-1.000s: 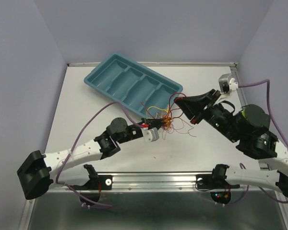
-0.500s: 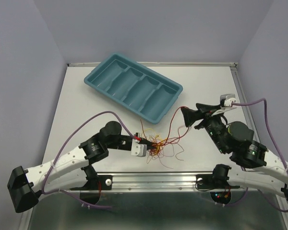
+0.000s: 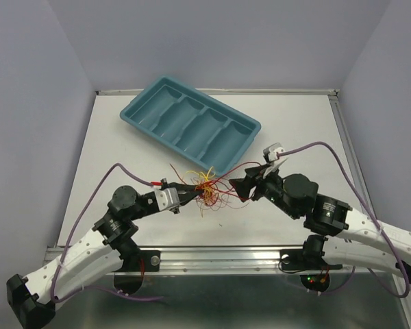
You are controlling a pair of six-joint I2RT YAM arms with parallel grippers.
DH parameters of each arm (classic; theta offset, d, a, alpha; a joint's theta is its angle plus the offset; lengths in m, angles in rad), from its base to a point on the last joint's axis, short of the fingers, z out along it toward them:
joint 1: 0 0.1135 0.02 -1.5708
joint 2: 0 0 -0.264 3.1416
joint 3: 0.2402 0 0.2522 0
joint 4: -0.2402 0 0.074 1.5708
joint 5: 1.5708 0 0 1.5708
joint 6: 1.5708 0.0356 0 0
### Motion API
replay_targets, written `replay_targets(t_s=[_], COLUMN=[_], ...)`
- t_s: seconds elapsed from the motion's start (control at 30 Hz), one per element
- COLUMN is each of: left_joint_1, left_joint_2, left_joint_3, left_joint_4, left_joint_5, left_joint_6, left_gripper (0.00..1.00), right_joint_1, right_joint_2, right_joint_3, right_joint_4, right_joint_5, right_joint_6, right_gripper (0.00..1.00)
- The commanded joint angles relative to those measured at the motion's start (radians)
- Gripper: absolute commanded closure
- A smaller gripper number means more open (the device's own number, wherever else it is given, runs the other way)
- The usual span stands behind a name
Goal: Untangle the cables
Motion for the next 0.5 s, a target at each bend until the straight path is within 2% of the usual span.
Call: replay_targets(t_s=[0.0, 0.13, 0.23, 0.47], left_joint_1=[0.001, 0.001, 0.001, 0.001], left_joint_2=[-0.040, -0.004, 0.035, 0.053], left_joint_3=[-0.024, -0.012, 0.004, -0.010], left_joint_4=[0.185, 0.191, 0.197, 0.231], left_joint_5=[-0.108, -0.118, -0.180, -0.184], left_joint_6=[-0.142, -0.191, -0.249, -0.291], left_gripper=[1.00, 1.00, 1.00, 1.00], right_joint_1=[0.000, 0.001, 0.000, 0.000], right_joint_2=[0.041, 0.110, 0.136, 0.148], right_joint_3=[-0.047, -0.076, -0.125, -0.223], right_joint_4=[0.134, 0.257, 0.388, 0.589], right_joint_5=[-0.213, -0.368, -0.488, -0.437], right_joint_6=[-0.022, -0.040, -0.029, -0.008], right_gripper=[0.30, 0.33, 0.33, 0.39])
